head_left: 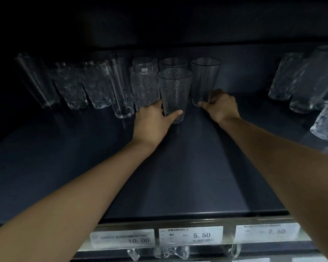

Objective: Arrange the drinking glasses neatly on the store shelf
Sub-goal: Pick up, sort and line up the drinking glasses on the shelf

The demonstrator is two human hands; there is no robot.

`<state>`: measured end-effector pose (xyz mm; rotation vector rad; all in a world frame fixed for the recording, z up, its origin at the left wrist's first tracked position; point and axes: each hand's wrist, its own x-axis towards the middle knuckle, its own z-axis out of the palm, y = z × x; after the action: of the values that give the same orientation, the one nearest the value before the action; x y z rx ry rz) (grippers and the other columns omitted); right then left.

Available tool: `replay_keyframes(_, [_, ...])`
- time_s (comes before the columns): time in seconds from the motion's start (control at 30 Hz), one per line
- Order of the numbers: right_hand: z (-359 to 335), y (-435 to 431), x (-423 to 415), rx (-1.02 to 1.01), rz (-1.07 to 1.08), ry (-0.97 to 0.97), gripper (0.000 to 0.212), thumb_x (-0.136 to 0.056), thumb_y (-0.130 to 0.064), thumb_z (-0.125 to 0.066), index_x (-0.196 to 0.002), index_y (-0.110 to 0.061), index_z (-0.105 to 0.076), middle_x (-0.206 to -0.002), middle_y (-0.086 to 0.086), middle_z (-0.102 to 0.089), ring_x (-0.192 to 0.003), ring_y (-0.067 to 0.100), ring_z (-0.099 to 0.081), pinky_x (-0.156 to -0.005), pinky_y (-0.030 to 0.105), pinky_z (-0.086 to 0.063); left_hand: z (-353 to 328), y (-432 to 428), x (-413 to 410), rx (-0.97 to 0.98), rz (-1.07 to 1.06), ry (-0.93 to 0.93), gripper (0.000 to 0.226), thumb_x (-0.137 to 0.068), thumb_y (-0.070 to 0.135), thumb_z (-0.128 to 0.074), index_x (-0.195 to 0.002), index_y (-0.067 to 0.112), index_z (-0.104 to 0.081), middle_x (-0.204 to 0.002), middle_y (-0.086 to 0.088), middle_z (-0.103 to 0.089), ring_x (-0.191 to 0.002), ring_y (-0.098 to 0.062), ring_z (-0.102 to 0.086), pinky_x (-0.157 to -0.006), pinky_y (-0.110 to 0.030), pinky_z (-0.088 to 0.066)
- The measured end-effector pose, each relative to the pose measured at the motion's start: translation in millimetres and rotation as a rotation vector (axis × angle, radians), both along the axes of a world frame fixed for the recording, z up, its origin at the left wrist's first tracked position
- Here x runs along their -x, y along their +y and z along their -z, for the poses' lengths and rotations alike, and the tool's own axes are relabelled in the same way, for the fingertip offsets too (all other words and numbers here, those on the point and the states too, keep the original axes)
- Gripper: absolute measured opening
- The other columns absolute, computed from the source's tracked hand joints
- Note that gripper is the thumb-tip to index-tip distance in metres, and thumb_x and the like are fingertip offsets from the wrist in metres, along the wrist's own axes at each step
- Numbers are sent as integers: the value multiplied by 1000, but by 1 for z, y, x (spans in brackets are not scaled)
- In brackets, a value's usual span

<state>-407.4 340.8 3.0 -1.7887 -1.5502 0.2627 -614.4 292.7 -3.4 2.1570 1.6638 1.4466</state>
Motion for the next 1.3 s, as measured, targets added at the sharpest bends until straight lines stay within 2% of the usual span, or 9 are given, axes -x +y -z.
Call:
replay_keyframes(0.1, [0, 0, 0, -6, 2, -6, 42, -90, -38, -70, -117, -8, -63, -117, 13, -69, -111, 31, -62, -95, 38, -51, 1, 4, 1, 28, 6, -15, 41, -82, 54, -72, -93, 15, -75, -82, 1, -76, -79, -15, -72, -77, -36, -58])
replay_keyframes(0.3, [1, 0, 0, -8, 6, 3, 38, -89, -40, -70, -114, -10, -67, -113, 12, -70, -108, 30, -63, -92, 35, -52, 1, 10, 1, 94, 1, -25, 37, -81, 58, -71, -79, 21, -75, -68, 3, -72, -69, -13, -69, -69, -34, -57])
replay_keyframes(0.37, [1, 1, 0, -3, 11, 5, 38, -90, -40, -69, -111, -9, -68, -111, 13, -71, -107, 30, -63, -90, 33, -52, 0, 11, 0, 116, -17, -21, 41, -81, 57, -71, -57, 26, -60, -53, 9, -59, -57, -10, -60, -61, -30, -51])
replay_keyframes(0.4, [1, 2, 0, 0, 11, 5, 38, -90, -40, -69, -111, -8, -68, -111, 13, -71, -107, 30, -63, -89, 33, -51, -1, 11, -1, 122, -27, -17, 47, -81, 56, -72, -51, 29, -50, -48, 11, -52, -52, -8, -54, -57, -28, -46])
replay_keyframes(0.43, [2, 2, 0, 4, 12, 4, 38, -90, -40, -68, -111, -8, -68, -111, 13, -70, -106, 30, -63, -88, 32, -51, 0, 12, -1, 129, -28, -21, 48, -81, 56, -72, -50, 30, -47, -47, 12, -50, -50, -7, -52, -56, -28, -45])
replay_keyframes(0.57, [3, 4, -1, 11, 19, -26, 38, -92, -41, -66, -110, -8, -66, -111, 13, -69, -107, 31, -62, -79, 28, -44, 2, 17, 0, 148, -29, -37, 42, -79, 62, -70, -55, 30, -58, -49, 12, -53, -61, -14, -64, -58, -27, -50])
replay_keyframes(0.7, [6, 10, 0, 31, 30, -100, 40, -94, -45, -61, -113, -11, -65, -115, 16, -66, -109, 34, -60, -78, 29, -42, 4, 21, 1, 150, -17, -58, 43, -78, 64, -70, -73, 21, -75, -52, 9, -58, -62, -15, -67, -61, -30, -55])
replay_keyframes(0.93, [8, 14, 0, 40, 22, -131, 43, -95, -47, -59, -121, -13, -63, -121, 18, -62, -112, 34, -58, -89, 38, -51, 7, 25, 2, 161, 2, -99, 45, -76, 65, -71, -74, 20, -76, -57, 0, -67, -55, -17, -67, -58, -37, -58])
replay_keyframes(1.3, [10, 19, 0, 88, 52, -176, 50, -97, -49, -53, -126, -9, -60, -133, 19, -52, -118, 36, -54, -92, 39, -48, 14, 33, 5, 192, 39, -161, 55, -69, 72, -68, -76, 18, -76, -60, 0, -69, -58, -17, -69, -56, -40, -61])
